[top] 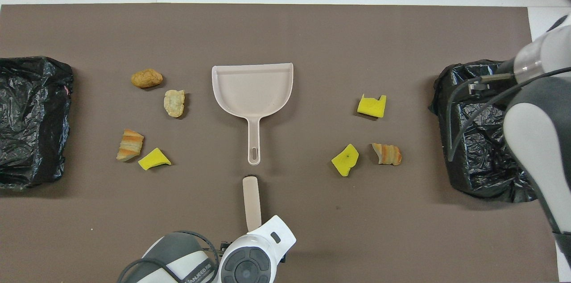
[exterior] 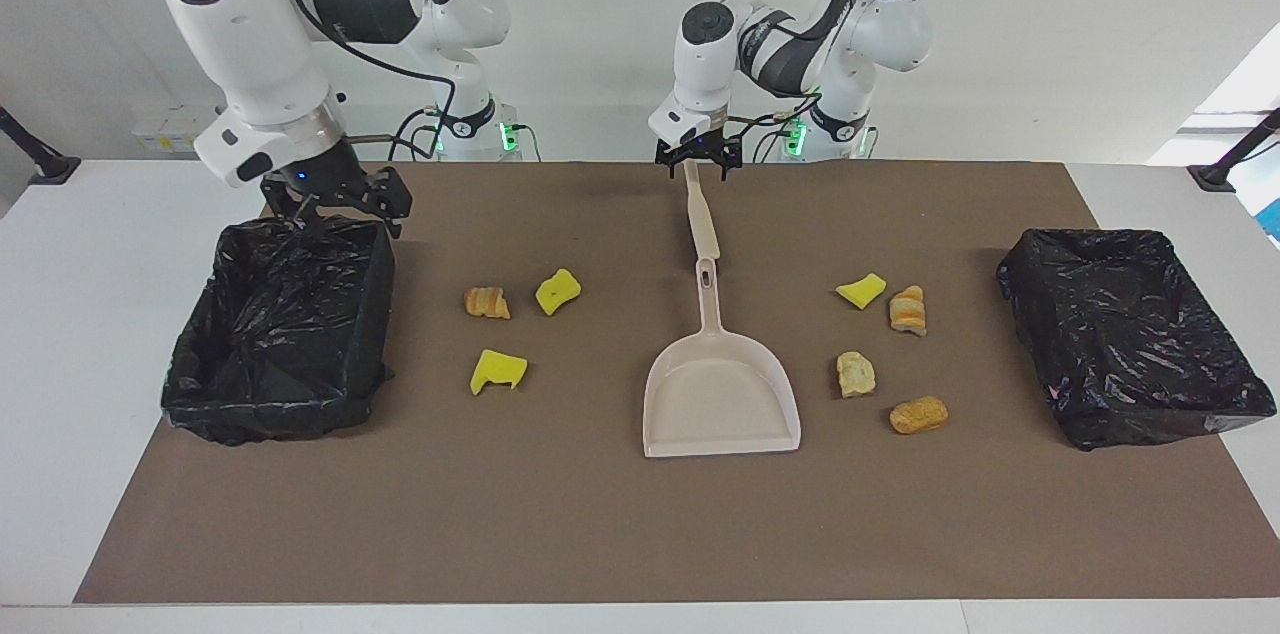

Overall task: Sweep and dump trash in bin
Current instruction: 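Reach the left gripper to the brush while the right gripper reaches the dustpan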

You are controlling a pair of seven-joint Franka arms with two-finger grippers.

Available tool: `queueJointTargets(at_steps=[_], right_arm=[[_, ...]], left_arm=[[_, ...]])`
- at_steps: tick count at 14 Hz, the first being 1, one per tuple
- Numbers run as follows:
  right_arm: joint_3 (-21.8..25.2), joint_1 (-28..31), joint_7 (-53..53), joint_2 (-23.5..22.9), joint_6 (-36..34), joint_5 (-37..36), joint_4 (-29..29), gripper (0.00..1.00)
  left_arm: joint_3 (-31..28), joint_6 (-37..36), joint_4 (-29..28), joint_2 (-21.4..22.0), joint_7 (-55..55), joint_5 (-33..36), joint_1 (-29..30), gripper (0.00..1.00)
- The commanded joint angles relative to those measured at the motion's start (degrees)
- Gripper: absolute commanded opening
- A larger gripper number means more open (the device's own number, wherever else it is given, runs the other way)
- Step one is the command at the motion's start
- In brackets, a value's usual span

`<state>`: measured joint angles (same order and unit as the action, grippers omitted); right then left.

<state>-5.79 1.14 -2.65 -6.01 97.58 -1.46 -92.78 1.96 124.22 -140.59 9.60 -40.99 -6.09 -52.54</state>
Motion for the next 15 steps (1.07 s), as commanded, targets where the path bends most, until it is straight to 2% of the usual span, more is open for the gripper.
queueJointTargets(at_steps=[1, 3, 5, 8, 9, 11, 13, 15], right_arm=[[-0.9, -2.7, -1.9, -1.6, 2.4, 0.1, -1.8, 1.00], [-1.0, -5.0, -2.1, -3.5, 3.5, -0.5, -1.4, 1.00], [-0.9, -8.9, -4.4, -5.1, 3.7, -1.0, -0.6, 1.00], [-0.9, -11.1, -8.2, -7.0, 5.6, -1.2, 0.2, 1.00], [-0.9, -12.3, -8.7, -7.5, 7.2, -0.9, 0.2, 1.00], [-1.0, -12.8, -10.1, -8.5, 8.5, -0.6, 0.2, 1.00], [-1.0, -13.9, -12.3, -10.6, 10.2, -0.3, 1.5, 1.00], [-1.2, -15.1, -15.4, -12.2, 12.6, -0.3, 2.3, 1.00]], left_arm=[[-1.1, 1.7, -2.1, 0.6, -1.5, -1.6, -2.0, 0.96], [-1.1, 1.1, -2.3, 0.6, -1.8, -2.3, -2.0, 0.69], [-1.2, 1.4, -1.8, 0.2, -1.8, -2.3, -1.8, 0.32], [-1.2, 0.8, -1.8, 0.1, -1.5, -2.3, -1.8, 0.03], [-1.2, 0.3, -1.6, 0.0, -1.6, -2.3, -1.7, 0.00], [-1.5, -2.6, 0.1, 0.1, -1.0, -2.3, -0.5, 0.00], [-1.7, -9.6, 4.7, -0.1, -0.8, -2.1, 3.9, 0.00], [-1.9, -12.9, 7.0, 0.6, 0.8, -1.5, 7.9, 0.00]])
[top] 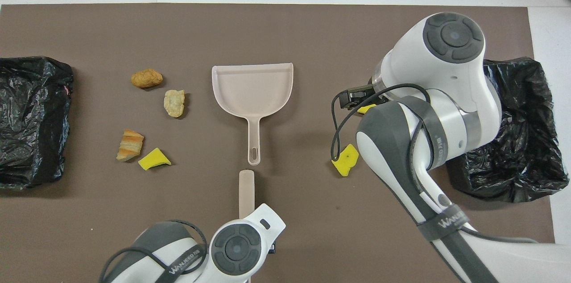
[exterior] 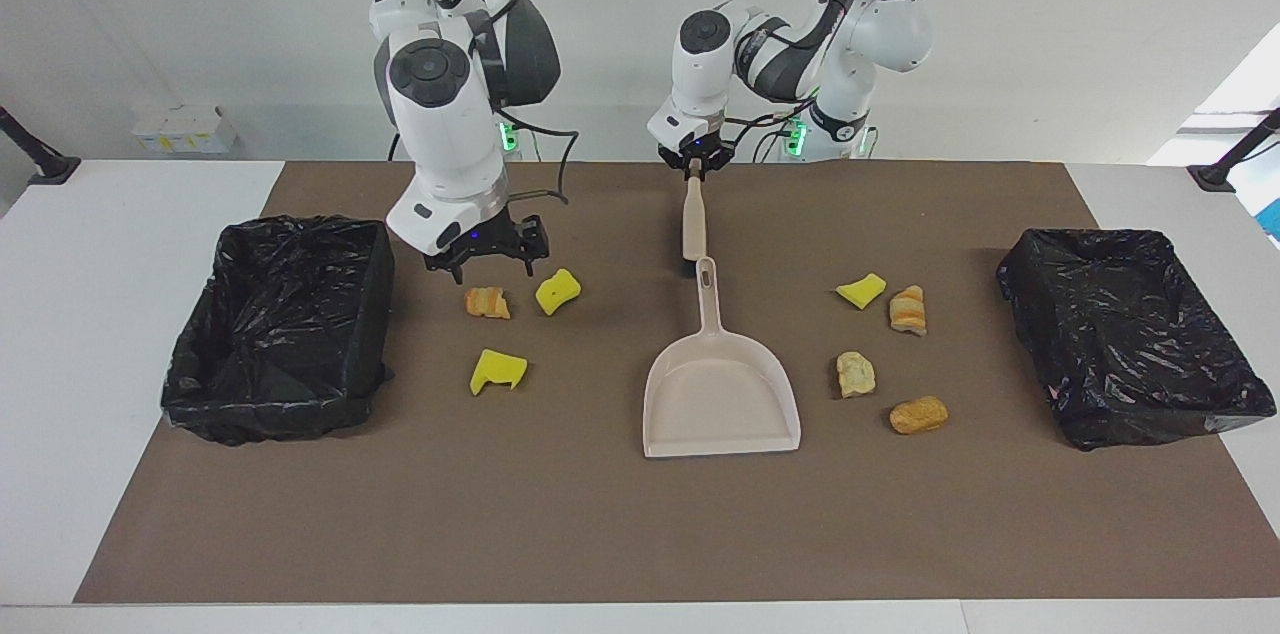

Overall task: Sweep and dump trash in bin
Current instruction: 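Reach the left gripper to the brush while the right gripper reaches the dustpan, then grasp the brush with the left gripper while the right gripper grasps the dustpan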

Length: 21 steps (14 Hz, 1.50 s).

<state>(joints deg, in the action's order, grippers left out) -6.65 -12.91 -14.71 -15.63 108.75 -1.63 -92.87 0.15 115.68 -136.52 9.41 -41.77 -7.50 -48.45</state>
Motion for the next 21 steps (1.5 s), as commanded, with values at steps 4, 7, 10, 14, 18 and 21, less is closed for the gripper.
queueJointTargets(at_steps=[4, 7, 10, 14, 18, 21], right_arm=[[-0.4, -4.7, -10.5, -4.8, 7.9, -0.1, 2.4, 1.00], [-0.3, -9.1, -15.4, -6.8, 12.2, -0.6, 2.3, 1.00], [-0.2, -15.0, -22.3, -9.4, 15.7, -1.0, 2.8, 1.00], [-0.1, -20.3, -26.7, -10.7, 17.4, -3.3, 2.1, 0.98], [-0.2, -21.5, -26.5, -10.6, 19.6, -6.0, -1.3, 0.80], [-0.2, -22.4, -26.7, -12.3, 20.4, -7.8, -1.3, 0.74]], left_arm=[[-0.1, -5.1, 6.2, 0.8, 2.2, 5.6, 14.7, 0.00], [-0.1, -5.1, 7.4, -0.3, 8.6, 10.5, 23.4, 0.00], [-0.1, -4.4, 7.5, -1.2, 18.9, 11.0, 32.2, 0.00], [-0.1, -5.1, 8.7, -0.9, 21.5, 15.6, 35.8, 0.00], [-0.1, -7.2, 7.5, -0.1, 28.5, 15.7, 42.7, 0.00], [-0.1, -7.9, 4.1, 2.5, 28.9, 15.6, 44.1, 0.00]])
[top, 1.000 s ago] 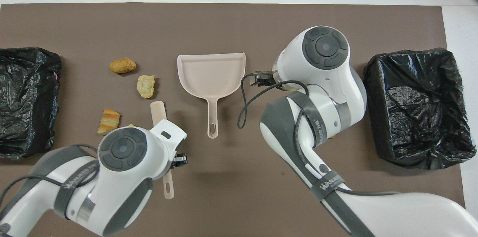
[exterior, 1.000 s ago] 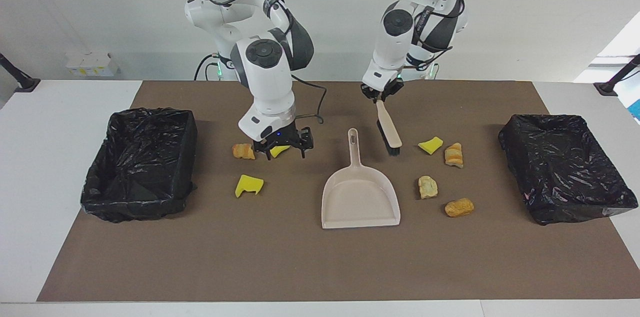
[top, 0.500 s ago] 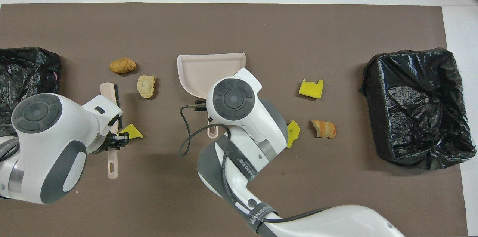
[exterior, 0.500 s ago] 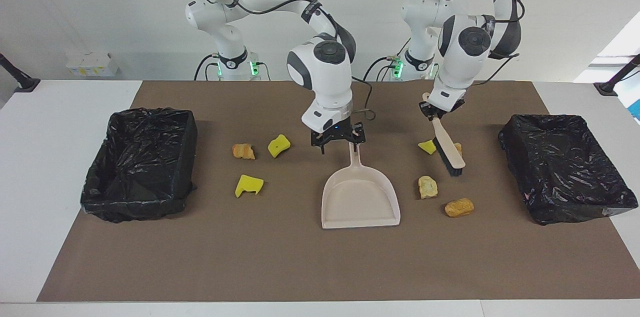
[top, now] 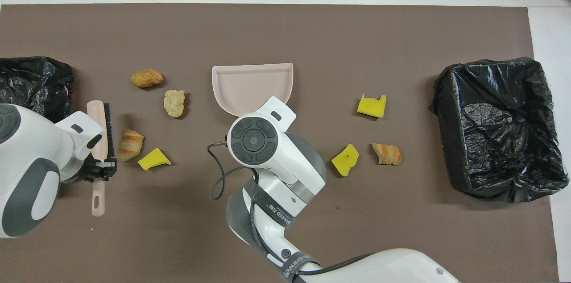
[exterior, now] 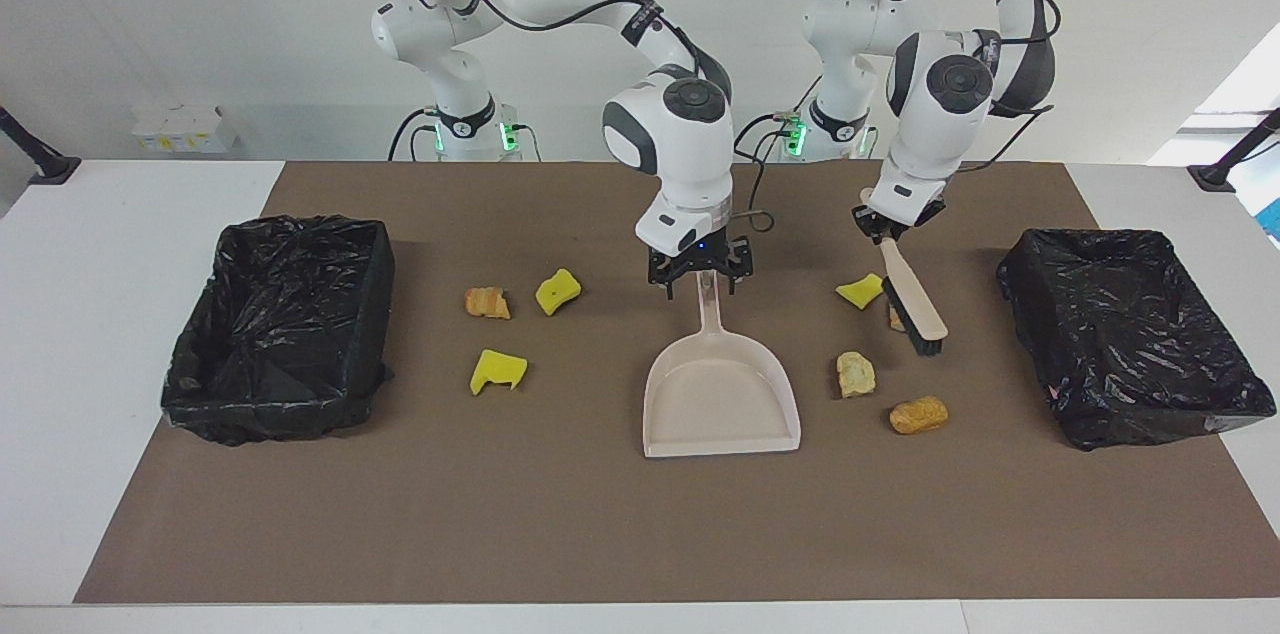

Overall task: Sweep and dump trash in bin
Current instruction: 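Grasp the brush with the left gripper while the right gripper grasps the dustpan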

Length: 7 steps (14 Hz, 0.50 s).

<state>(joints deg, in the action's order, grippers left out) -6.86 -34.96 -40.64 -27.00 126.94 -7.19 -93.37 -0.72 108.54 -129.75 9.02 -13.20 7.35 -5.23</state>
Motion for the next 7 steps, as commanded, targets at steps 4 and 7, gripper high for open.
queueJointTargets(at_steps=[4, 7], right_arm=[[0.0, -0.4, -0.2, -1.1, 2.3, -3.7, -0.7, 0.17], [-0.1, -0.5, 0.5, -0.9, 1.1, -5.4, -0.4, 0.00]], left_arm=[[0.8, -2.6, -3.9, 3.9, 0.6, 0.7, 0.9, 0.00], [0.8, -3.1, -4.5, 4.5, 1.9, 0.7, 3.0, 0.00]])
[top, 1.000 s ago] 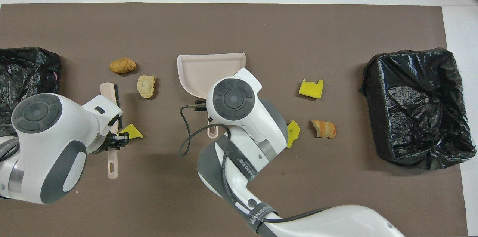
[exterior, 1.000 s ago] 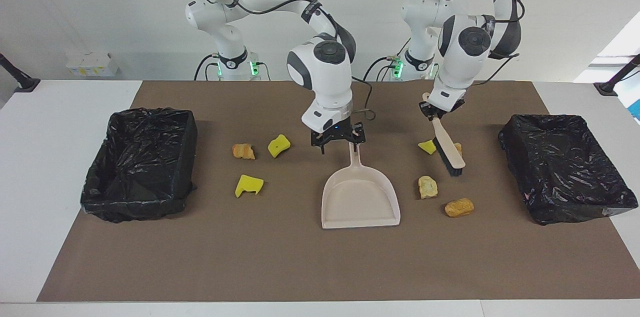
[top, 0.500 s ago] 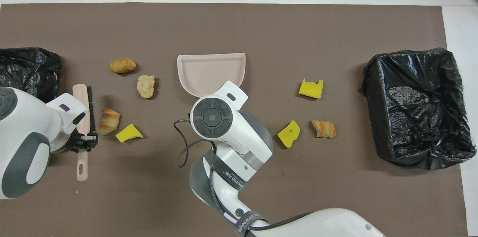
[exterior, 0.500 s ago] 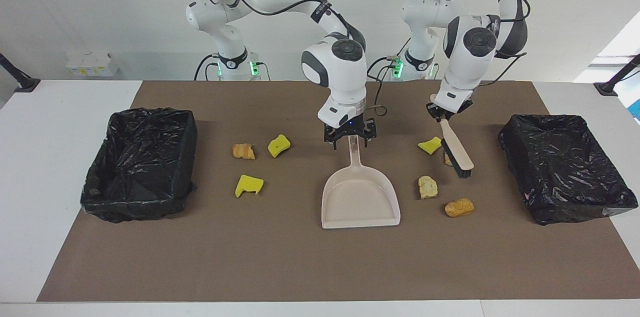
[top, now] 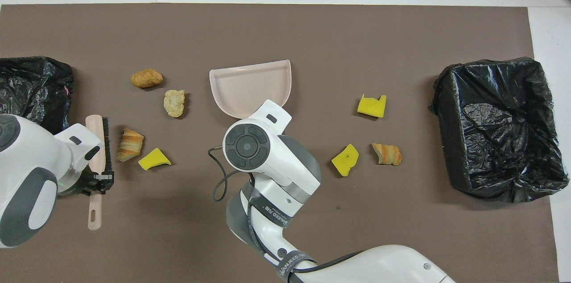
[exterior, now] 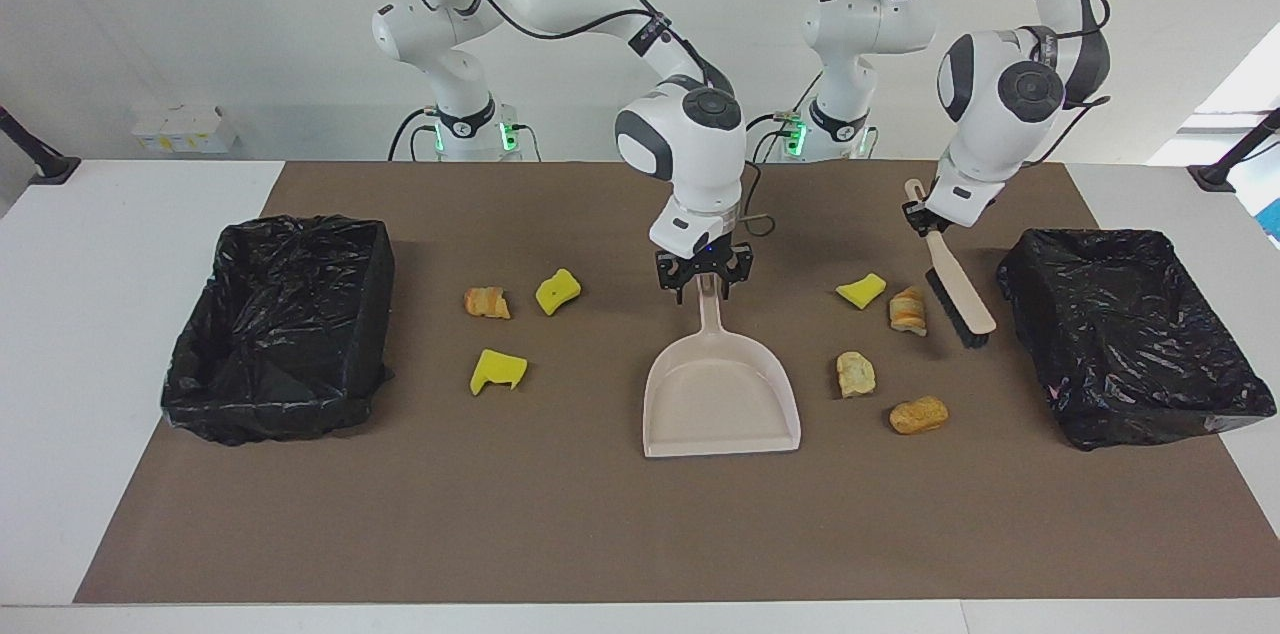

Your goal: Sweep and dump trash in bin

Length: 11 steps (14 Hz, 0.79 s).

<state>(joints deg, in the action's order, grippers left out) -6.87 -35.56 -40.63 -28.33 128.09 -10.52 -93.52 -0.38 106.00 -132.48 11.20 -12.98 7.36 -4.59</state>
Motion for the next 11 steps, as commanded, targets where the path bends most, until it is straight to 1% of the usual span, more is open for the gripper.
queueJointTargets(at_steps=[1, 3, 5, 6, 7, 9, 11], right_arm=[[-0.1, 0.7, 1.3, 1.4, -0.3, -1.9, -0.5, 0.00], [-0.3, 1.2, 7.5, 2.6, -0.3, -1.0, -0.4, 0.00], [-0.3, 2.8, 11.6, 4.4, -0.5, -0.3, -1.0, 0.00], [-0.3, 3.5, 15.5, 5.4, -1.7, -0.2, -1.0, 0.00], [-0.3, 4.5, 20.7, 6.1, -3.5, 0.0, -1.0, 0.00], [-0.3, 7.0, 32.7, 8.8, -8.4, 5.0, -1.0, 0.00], [-0.3, 10.3, 46.1, 11.1, -15.2, 8.5, -0.9, 0.00]], left_arm=[[0.5, -0.5, -2.0, 2.2, 3.9, 0.7, 2.6, 0.00], [0.5, 0.3, -4.3, 2.3, 5.7, 0.7, 2.7, 0.00], [0.5, 0.5, -4.4, 2.3, 6.4, 0.7, 2.7, 0.00], [0.5, 0.7, -4.9, 2.0, 6.0, 0.7, 2.6, 0.00], [0.5, 0.9, -5.6, 2.2, 6.2, 0.7, 2.3, 0.00], [0.5, 0.9, -5.8, 2.2, 5.3, 0.6, 1.7, 0.00], [0.7, 0.6, -5.8, 2.2, 4.0, 0.5, 0.7, 0.00]])
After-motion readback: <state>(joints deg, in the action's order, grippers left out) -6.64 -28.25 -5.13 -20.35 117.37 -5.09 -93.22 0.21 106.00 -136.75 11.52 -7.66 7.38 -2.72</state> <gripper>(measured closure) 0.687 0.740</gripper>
